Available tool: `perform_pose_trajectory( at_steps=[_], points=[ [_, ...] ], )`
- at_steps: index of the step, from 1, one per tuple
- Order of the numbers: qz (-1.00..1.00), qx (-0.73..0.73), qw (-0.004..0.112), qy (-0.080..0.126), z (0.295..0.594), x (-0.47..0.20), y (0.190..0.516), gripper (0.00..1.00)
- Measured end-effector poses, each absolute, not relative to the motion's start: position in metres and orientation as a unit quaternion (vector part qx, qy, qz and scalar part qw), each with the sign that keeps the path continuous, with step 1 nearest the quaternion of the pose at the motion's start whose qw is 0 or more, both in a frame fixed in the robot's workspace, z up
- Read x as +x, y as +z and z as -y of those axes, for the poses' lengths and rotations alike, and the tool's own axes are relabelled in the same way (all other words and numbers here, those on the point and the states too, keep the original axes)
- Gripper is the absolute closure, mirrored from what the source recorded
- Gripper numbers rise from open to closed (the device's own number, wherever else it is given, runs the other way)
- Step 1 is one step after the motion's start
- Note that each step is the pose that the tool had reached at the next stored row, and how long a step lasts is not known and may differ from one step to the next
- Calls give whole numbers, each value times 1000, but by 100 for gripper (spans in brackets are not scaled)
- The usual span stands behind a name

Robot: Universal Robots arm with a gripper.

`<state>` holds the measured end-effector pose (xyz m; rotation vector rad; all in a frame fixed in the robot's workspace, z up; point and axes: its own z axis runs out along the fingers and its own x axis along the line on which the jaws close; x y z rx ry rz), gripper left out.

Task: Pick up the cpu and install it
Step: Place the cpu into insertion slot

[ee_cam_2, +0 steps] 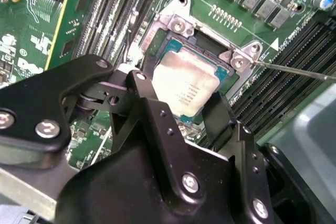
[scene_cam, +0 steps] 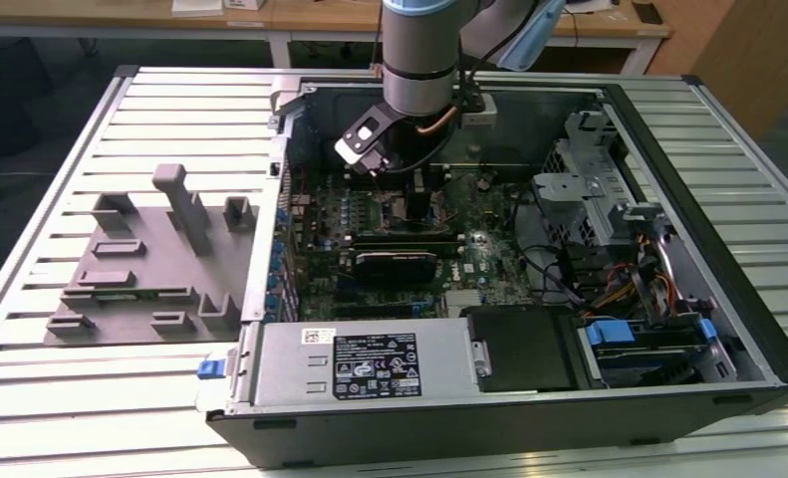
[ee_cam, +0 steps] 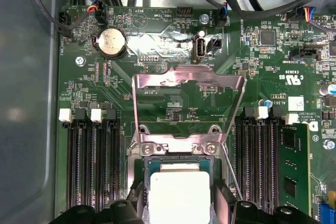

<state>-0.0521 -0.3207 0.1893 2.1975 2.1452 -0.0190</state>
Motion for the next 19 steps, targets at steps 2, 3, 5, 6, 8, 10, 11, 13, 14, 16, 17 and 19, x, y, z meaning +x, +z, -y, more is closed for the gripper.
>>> perform_pose_trajectory(
  at_steps=[2, 3, 5, 6, 8, 10, 11, 13, 14, 16, 17, 19],
  points=[
    [-698, 715, 35, -6, 321, -52, 190, 37],
    [-698, 715, 35, -6, 321, -52, 191, 37],
    [-698, 715, 35, -6, 321, -52, 193, 37],
    [-698, 715, 35, -6, 321, -52, 193, 37],
    [-698, 715, 35, -6, 321, -52, 193, 37],
    [-698, 715, 35, -6, 321, -52, 193, 37],
    [-698, 715, 35, -6, 321, -52, 193, 37],
    [-698, 715, 35, -6, 321, -52, 194, 37],
    [-698, 715, 35, -6, 321, -52, 195, 37],
    [-698, 715, 35, -6, 321, -52, 197, 37],
    [-698, 715, 35, -6, 321, -52, 197, 37],
    [-698, 715, 35, -6, 321, -52, 197, 37]
  ],
)
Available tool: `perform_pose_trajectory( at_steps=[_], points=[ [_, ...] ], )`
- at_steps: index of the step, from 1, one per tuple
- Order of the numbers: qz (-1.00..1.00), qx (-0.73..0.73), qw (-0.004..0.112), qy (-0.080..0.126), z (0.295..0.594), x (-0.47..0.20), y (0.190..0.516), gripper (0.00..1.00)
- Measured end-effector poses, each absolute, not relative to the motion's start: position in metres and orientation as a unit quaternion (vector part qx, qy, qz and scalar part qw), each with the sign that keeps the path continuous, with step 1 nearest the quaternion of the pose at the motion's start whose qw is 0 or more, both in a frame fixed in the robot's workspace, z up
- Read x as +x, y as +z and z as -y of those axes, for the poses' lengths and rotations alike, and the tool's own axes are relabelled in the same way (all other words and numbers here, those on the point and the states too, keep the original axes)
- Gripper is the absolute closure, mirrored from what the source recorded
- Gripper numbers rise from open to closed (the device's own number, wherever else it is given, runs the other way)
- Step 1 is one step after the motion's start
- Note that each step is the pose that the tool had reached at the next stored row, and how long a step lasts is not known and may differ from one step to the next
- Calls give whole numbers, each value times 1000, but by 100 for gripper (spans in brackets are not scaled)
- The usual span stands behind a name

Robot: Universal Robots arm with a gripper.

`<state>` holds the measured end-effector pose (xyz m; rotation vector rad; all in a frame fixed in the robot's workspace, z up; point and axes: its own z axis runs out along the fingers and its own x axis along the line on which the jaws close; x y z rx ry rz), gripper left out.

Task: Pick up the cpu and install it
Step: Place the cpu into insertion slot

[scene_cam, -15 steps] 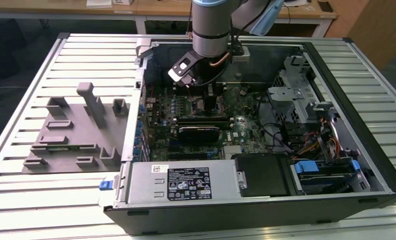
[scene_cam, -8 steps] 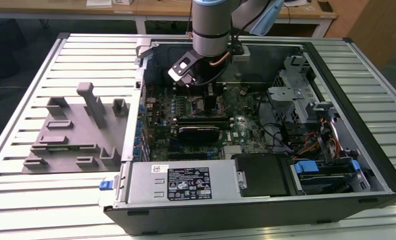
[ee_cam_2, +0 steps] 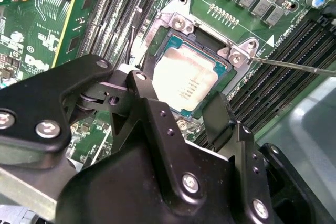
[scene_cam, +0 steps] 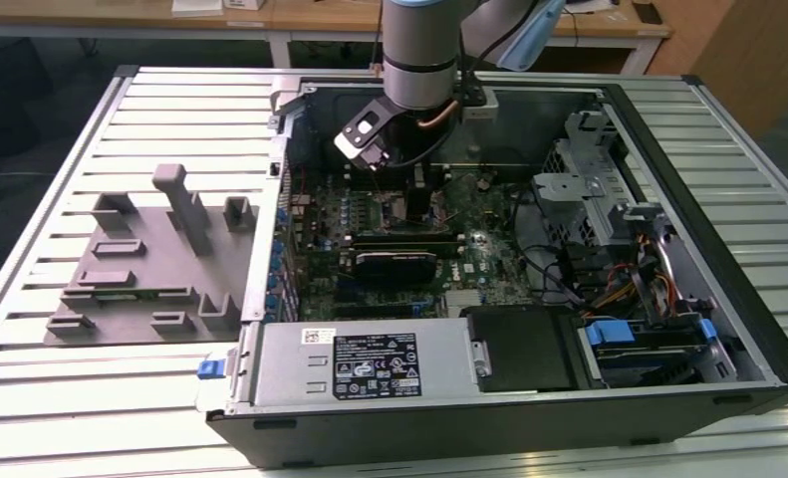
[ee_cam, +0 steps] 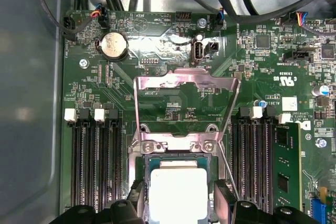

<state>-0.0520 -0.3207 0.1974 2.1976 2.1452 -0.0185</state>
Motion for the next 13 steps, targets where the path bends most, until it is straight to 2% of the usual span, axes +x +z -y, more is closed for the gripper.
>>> perform_pose_trajectory(
  at_steps=[7, 9, 11, 13],
  points=[
    [-698, 715, 35, -6, 321, -52, 198, 38],
    [-698, 715, 35, -6, 321, -52, 198, 51],
    [-698, 715, 35, -6, 321, -52, 198, 51],
    [-698, 715, 35, -6, 321, -52, 198, 62]
  ],
)
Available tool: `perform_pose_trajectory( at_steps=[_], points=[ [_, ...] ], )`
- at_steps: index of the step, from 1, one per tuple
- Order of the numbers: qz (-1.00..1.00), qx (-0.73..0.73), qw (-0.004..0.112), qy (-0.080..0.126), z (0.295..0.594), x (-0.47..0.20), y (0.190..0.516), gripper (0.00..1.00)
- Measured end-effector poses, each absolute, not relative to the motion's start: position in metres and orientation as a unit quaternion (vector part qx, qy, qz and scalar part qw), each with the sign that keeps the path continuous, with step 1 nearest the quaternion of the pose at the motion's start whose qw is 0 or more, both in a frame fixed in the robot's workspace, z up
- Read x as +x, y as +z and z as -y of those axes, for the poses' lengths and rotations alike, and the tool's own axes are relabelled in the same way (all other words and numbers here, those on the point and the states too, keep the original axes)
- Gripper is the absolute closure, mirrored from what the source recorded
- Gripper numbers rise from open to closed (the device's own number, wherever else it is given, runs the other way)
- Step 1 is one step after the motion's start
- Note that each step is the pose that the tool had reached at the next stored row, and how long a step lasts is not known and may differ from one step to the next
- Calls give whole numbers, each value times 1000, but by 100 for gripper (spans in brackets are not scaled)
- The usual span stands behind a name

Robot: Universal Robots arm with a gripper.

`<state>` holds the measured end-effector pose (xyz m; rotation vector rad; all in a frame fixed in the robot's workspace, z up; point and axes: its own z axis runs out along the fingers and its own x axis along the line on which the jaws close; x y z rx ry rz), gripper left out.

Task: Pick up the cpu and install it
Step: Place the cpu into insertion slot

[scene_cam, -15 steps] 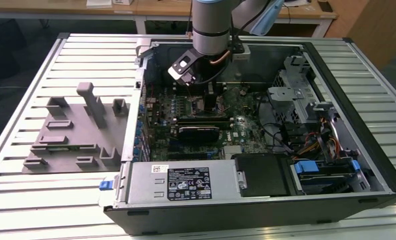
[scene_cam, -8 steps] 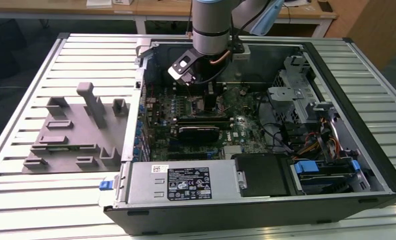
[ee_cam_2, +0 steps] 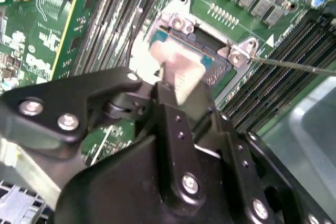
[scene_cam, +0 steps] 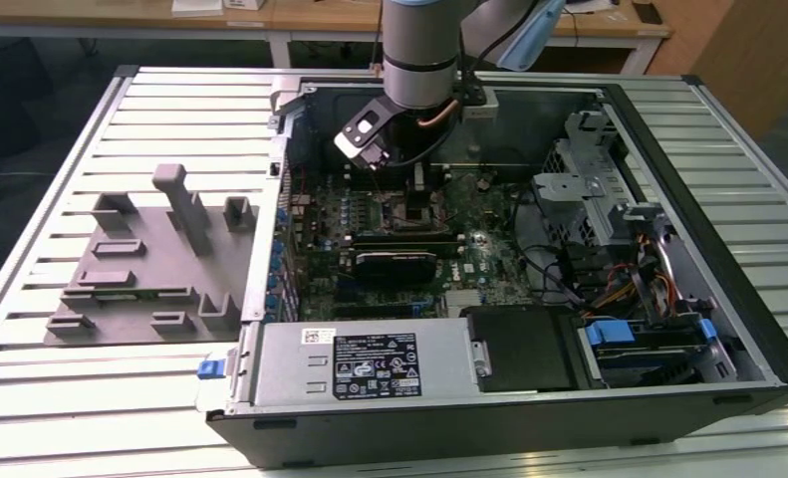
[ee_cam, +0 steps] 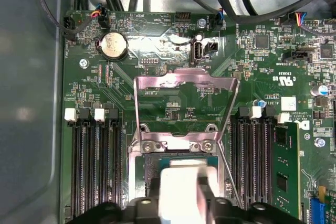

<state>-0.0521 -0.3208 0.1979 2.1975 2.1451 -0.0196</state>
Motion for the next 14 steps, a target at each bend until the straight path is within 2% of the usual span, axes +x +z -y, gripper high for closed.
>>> perform_pose_trajectory(
  at_steps=[1, 3, 4, 14],
  points=[
    [-698, 715, 35, -6, 321, -52, 198, 67],
    [-698, 715, 35, -6, 321, -52, 198, 67],
    [-698, 715, 35, -6, 321, -52, 198, 71],
    [-698, 715, 35, -6, 321, -52, 198, 71]
  ],
)
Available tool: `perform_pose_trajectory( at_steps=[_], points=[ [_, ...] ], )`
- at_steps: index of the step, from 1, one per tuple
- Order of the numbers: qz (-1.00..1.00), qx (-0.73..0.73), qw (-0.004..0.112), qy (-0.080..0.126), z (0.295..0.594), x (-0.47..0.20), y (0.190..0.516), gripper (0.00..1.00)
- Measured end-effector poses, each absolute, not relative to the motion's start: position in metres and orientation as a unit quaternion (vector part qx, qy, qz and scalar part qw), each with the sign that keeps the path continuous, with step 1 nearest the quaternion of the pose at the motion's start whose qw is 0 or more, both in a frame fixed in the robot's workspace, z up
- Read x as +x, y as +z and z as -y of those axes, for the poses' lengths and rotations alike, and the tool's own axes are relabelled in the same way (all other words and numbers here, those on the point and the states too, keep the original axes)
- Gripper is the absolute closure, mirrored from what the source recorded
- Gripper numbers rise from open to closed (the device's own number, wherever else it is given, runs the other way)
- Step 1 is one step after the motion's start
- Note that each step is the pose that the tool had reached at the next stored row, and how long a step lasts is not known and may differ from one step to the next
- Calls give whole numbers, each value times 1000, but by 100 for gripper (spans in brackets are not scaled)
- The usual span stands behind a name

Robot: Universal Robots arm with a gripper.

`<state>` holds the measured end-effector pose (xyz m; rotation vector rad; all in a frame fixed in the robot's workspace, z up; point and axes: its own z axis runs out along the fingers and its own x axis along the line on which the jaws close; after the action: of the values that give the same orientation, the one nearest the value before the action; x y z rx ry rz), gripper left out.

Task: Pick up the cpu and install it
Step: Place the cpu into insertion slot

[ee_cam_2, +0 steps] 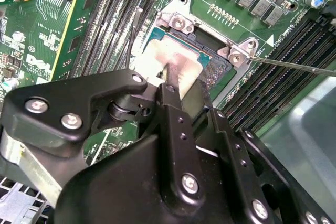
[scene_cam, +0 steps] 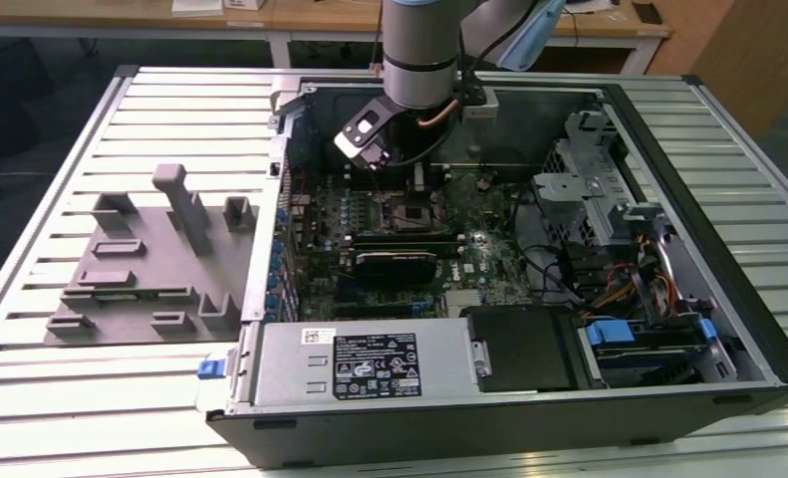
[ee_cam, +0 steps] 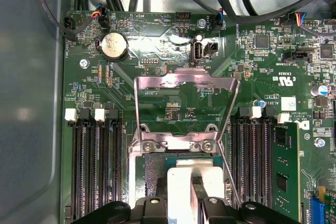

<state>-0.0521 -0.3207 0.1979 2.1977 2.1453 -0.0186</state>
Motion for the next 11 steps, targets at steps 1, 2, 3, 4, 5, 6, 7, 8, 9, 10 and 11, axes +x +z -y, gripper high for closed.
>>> perform_pose_trajectory(
  at_steps=[1, 2, 3, 4, 5, 6, 7, 8, 9, 10, 11],
  points=[
    [-698, 715, 35, -6, 321, -52, 198, 71],
    [-698, 715, 35, -6, 321, -52, 198, 70],
    [-698, 715, 35, -6, 321, -52, 198, 64],
    [-698, 715, 35, -6, 321, -52, 198, 64],
    [-698, 715, 35, -6, 321, -52, 198, 58],
    [-698, 715, 35, -6, 321, -52, 198, 58],
    [-698, 715, 35, -6, 321, -52, 198, 58],
    [-698, 715, 35, -6, 321, -52, 198, 58],
    [-698, 715, 35, -6, 321, -52, 198, 58],
    [-698, 715, 35, -6, 321, -52, 198, 58],
    [-698, 715, 35, -6, 321, -52, 198, 58]
  ],
)
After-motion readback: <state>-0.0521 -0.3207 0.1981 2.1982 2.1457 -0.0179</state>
